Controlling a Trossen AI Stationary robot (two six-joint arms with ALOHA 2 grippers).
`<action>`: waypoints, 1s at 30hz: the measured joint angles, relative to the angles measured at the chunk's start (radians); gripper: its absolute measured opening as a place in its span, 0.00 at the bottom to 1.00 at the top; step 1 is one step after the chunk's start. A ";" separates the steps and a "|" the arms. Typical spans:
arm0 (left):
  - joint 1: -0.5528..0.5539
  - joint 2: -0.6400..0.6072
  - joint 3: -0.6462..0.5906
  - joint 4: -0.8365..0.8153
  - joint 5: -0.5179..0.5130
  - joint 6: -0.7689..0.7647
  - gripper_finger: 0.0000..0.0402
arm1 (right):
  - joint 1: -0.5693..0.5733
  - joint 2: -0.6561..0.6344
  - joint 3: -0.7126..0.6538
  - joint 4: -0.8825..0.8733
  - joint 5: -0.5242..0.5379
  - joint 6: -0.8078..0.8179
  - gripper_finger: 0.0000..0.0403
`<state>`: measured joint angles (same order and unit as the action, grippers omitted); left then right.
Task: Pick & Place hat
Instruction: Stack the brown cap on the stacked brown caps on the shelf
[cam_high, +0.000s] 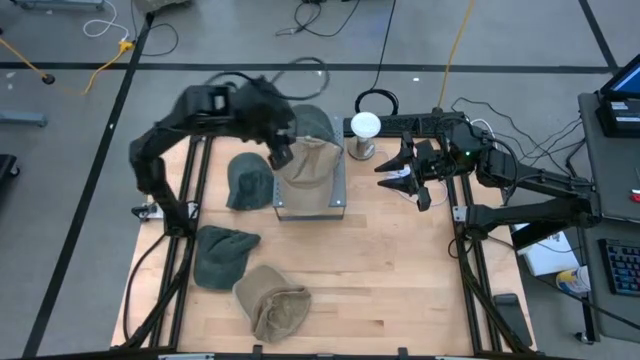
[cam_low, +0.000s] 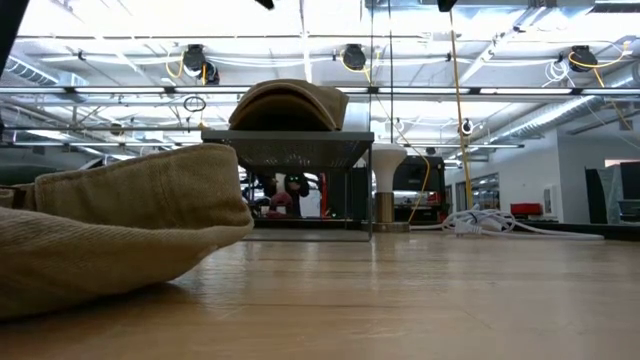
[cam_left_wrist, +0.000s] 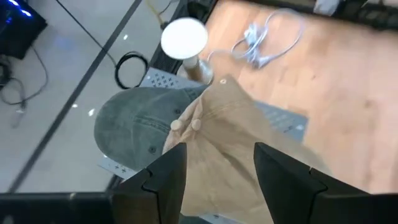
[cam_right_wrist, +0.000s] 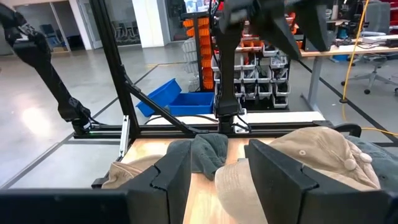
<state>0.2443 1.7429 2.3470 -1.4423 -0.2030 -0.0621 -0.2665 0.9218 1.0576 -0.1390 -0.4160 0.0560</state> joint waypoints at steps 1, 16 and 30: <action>0.000 -0.016 0.000 0.000 0.006 -0.015 0.48 | 0.000 0.000 0.000 0.000 0.000 -0.005 0.37; -0.105 -0.167 0.001 -0.105 0.028 -0.268 0.48 | 0.000 0.000 0.000 0.000 0.000 -0.018 0.37; -0.281 -0.168 -0.002 -0.127 0.214 -0.689 0.48 | 0.000 0.000 0.000 0.000 0.000 0.012 0.37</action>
<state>-0.0364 1.5747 2.3451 -1.5696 0.0106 -0.7513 -0.2665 0.9222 1.0580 -0.1390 -0.4160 0.0685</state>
